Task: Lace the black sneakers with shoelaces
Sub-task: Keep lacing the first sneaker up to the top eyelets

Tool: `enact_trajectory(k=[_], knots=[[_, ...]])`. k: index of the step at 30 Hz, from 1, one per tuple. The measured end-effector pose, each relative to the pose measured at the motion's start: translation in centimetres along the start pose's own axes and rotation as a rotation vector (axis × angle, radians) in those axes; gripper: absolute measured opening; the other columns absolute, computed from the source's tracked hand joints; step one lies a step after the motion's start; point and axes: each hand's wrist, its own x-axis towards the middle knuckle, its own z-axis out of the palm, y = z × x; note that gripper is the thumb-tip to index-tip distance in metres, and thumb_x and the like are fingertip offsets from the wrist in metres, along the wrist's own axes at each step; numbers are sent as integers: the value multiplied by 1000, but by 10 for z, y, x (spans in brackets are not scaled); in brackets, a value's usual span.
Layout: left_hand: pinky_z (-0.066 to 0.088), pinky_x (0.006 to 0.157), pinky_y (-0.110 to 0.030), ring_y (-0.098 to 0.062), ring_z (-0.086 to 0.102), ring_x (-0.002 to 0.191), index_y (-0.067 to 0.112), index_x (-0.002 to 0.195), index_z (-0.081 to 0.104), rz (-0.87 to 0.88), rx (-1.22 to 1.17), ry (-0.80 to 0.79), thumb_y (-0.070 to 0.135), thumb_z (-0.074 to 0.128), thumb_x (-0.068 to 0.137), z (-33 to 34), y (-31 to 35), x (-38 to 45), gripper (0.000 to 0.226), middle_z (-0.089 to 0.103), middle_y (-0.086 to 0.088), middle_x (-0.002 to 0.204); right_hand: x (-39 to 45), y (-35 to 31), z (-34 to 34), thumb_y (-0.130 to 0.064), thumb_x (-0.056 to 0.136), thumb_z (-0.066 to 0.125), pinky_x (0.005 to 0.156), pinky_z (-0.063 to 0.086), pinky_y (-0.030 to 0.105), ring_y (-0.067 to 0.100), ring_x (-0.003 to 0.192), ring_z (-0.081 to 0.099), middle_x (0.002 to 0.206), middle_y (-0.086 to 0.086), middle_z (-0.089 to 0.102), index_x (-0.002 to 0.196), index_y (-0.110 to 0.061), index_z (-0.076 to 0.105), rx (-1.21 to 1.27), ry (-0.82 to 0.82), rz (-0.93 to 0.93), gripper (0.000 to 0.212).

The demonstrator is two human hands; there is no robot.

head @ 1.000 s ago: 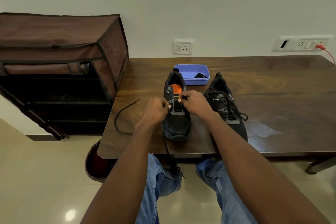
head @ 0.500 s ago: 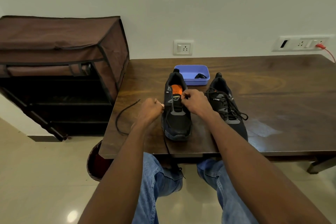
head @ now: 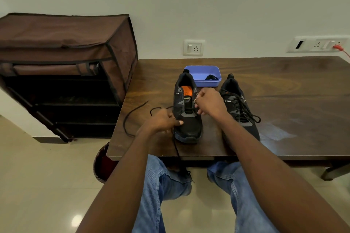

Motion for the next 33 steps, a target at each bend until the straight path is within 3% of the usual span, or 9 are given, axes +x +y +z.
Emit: enact_trajectory(k=[4, 9, 12, 16, 20, 23, 26, 29, 33], knots=[[45, 46, -21, -12, 55, 48, 9, 74, 61, -16, -160, 32, 16, 72, 91, -3, 4, -2, 21, 62, -5, 60, -17, -3, -10, -4, 95, 54, 49, 45, 24, 19, 62, 65, 86, 13, 74, 99, -4, 61, 230, -267, 90, 8], [54, 49, -19, -9, 69, 56, 0, 95, 66, -101, -894, 163, 4, 68, 91, -6, 13, -7, 6, 73, -6, 68, -30, -1, -3, -8, 89, 68, 71, 49, 27, 20, 92, 65, 98, 13, 72, 88, -11, 64, 433, -518, 80, 6], [50, 45, -14, -3, 66, 50, 3, 90, 66, -133, -1037, 171, 2, 61, 93, -6, 19, -6, 6, 73, -2, 63, -37, -5, -6, -8, 91, 66, 82, 47, 27, 18, 97, 67, 103, 13, 72, 89, -12, 67, 586, -657, 77, 5], [40, 36, -11, 1, 51, 35, 6, 91, 62, -197, -1009, 240, 1, 55, 96, -9, 19, -3, 10, 70, 2, 56, -34, -5, -21, -5, 93, 61, 84, 57, 32, 20, 81, 71, 87, 11, 73, 96, -6, 63, 1024, -538, 77, 4], [29, 30, -10, -1, 41, 29, 3, 84, 58, -183, -1277, 46, 0, 50, 98, -10, 23, -7, 16, 73, -10, 73, -34, -3, -14, -6, 87, 69, 77, 51, 26, 18, 85, 67, 96, 12, 72, 94, -7, 68, 697, -452, 74, 7], [23, 28, -12, -2, 32, 25, 4, 83, 55, -159, -1237, 4, 2, 48, 100, -7, 24, -5, 18, 73, -10, 74, -39, -8, 4, -8, 89, 68, 89, 50, 31, 19, 92, 66, 97, 10, 72, 94, -10, 70, 658, -621, 160, 6], [27, 30, -14, -2, 32, 30, 7, 89, 61, -206, -1021, 179, 5, 55, 96, -9, 19, -2, 9, 73, -3, 71, -42, -15, 2, -7, 91, 66, 88, 52, 32, 18, 83, 67, 88, 8, 73, 96, -8, 69, 784, -621, 175, 6], [33, 38, -21, -7, 39, 40, 3, 84, 65, -249, -677, 413, 5, 58, 93, -12, 8, 2, 10, 75, -9, 76, -41, -13, -20, -4, 93, 61, 69, 57, 28, 15, 68, 63, 78, 5, 69, 94, -7, 64, 946, -453, 130, 4], [45, 54, -30, -15, 53, 51, 3, 80, 68, -307, -363, 396, 10, 56, 95, -11, -2, 7, 21, 76, -13, 81, -31, 1, -49, -4, 97, 53, 56, 53, 24, 12, 60, 60, 75, 4, 68, 93, -9, 60, 1155, -129, 64, 9]])
